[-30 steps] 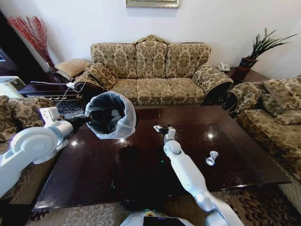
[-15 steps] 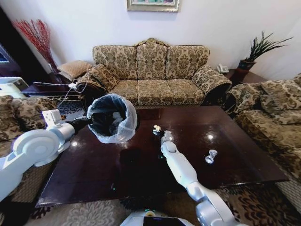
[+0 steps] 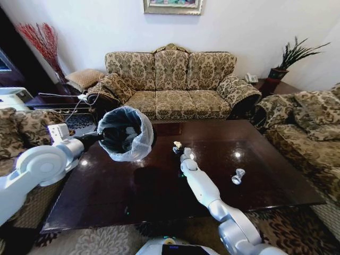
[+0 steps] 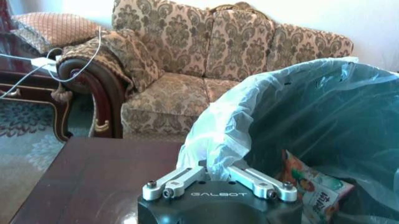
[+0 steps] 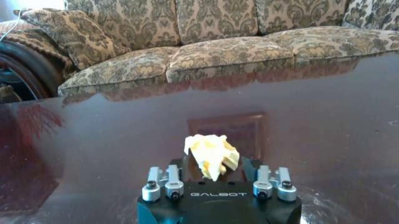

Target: Move to the front of the table and place the trash on the table into the trash bin.

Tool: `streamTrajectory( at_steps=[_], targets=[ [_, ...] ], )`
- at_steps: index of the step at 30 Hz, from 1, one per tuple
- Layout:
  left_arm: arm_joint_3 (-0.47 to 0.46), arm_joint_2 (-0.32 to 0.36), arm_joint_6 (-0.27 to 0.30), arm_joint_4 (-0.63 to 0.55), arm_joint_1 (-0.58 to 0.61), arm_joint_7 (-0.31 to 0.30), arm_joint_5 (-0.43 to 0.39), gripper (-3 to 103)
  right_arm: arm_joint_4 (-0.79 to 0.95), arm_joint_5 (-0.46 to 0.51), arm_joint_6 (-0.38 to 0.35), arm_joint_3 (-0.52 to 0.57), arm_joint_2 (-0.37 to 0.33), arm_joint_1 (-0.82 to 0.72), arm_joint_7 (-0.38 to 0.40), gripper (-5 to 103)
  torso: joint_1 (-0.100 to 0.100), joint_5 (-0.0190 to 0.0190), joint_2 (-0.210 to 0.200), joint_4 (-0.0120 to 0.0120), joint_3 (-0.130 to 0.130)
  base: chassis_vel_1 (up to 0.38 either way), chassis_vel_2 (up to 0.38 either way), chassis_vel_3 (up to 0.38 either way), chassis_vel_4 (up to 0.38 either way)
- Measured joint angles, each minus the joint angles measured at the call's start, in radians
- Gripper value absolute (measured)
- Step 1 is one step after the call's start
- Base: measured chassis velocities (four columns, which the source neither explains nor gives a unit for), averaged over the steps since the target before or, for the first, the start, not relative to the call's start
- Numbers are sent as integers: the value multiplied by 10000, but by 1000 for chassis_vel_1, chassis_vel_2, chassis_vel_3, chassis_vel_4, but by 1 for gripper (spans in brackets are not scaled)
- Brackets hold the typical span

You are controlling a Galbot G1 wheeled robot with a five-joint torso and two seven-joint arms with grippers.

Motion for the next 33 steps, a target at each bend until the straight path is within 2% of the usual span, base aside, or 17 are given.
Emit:
streamTrajectory(
  at_steps=[2, 3, 4, 6, 7, 8, 10, 11, 13, 16, 22, 25, 27, 29, 30, 32, 33],
  targets=[
    [10, -1, -1, 3, 12, 5, 5, 0, -43, 25, 6, -10, 16, 33, -12, 47, 0, 0, 0, 1, 0, 0, 0, 0, 0],
    [10, -1, -1, 3, 12, 5, 5, 0, -43, 25, 6, -10, 16, 33, -12, 47, 0, 0, 0, 1, 0, 0, 0, 0, 0],
    [10, 8, -6, 3, 12, 5, 6, 0, -62, 30, 15, -17, 16, 50, -16, 41, 1, 0, 0, 1, 0, 0, 0, 0, 0],
    [10, 17, -9, 4, 12, 5, 6, 0, -72, 32, 26, -23, 15, 60, -26, 41, 1, 0, 0, 0, 0, 0, 0, 0, 0],
    [12, 30, -13, 4, 6, 7, 6, 0, -75, 41, 29, -32, -1, 65, -37, 31, 1, 1, 0, 0, 0, 0, 0, 0, 0],
    [13, 32, -15, 6, 6, 7, 6, 0, -75, 51, 29, -36, -11, 65, -36, 31, 1, 1, 0, -1, 0, 0, 0, 0, 0],
    [19, 26, -18, 7, 10, 7, 7, 0, -65, 108, 12, -51, -36, 65, -36, 20, 1, 1, 0, -1, 0, 0, 0, 0, 0],
    [19, 26, -18, 7, 10, 7, 7, 0, -65, 108, 12, -51, -36, 65, -36, 20, 1, 1, 0, -1, 0, 0, 0, 0, 0],
    [20, -11, -18, -36, 36, -4, 11, 0, -31, 111, 21, -94, -73, 45, -1, 9, 1, 1, 0, 1, 0, 0, 0, 0, 0],
    [18, -27, -18, -77, 41, -15, 11, 0, 128, 113, -7, -115, -167, -24, 42, 2, 1, 0, 0, 0, 0, 0, 0, 0, 0],
    [12, -21, -19, -124, 85, -31, 10, 0, 670, 148, -128, -82, -318, -242, 118, 0, 1, 1, 0, -1, 0, 0, 0, 0, 0],
    [79, -95, 31, -228, 153, -138, 5, 0, 2808, -449, 1513, -38, -550, -891, 916, 0, 2, 3, 0, 0, 1, 0, 0, 0, 0],
    [94, -103, 75, -241, 176, -150, 5, 0, 3319, -610, 1742, -38, -629, -1005, 982, 0, 2, 3, 0, 1, 1, 0, 0, 0, 0],
    [106, -28, 285, -227, 245, -242, -14, 0, 5681, -1124, 2569, -67, -1000, -1437, 1011, 0, 1, -3, 1, 0, 0, 0, 0, 0, 0],
    [106, -28, 285, -227, 245, -242, -14, 0, 5681, -1124, 2569, -67, -1000, -1437, 1011, 0, 1, -3, 1, 0, 0, 0, 0, 0, 0],
    [107, 121, 391, -110, 272, -299, -76, 0, 7890, -835, 2370, -215, -1372, -1650, 874, 0, 1, 1, 2, -1, -1, 0, 0, 0, 0],
    [112, 198, 450, -63, 285, -394, -111, 0, 9898, -101, 1779, -516, -1628, -1689, 721, 0, 0, 0, 3, -3, -2, 0, 0, 0, 0]
  ],
)
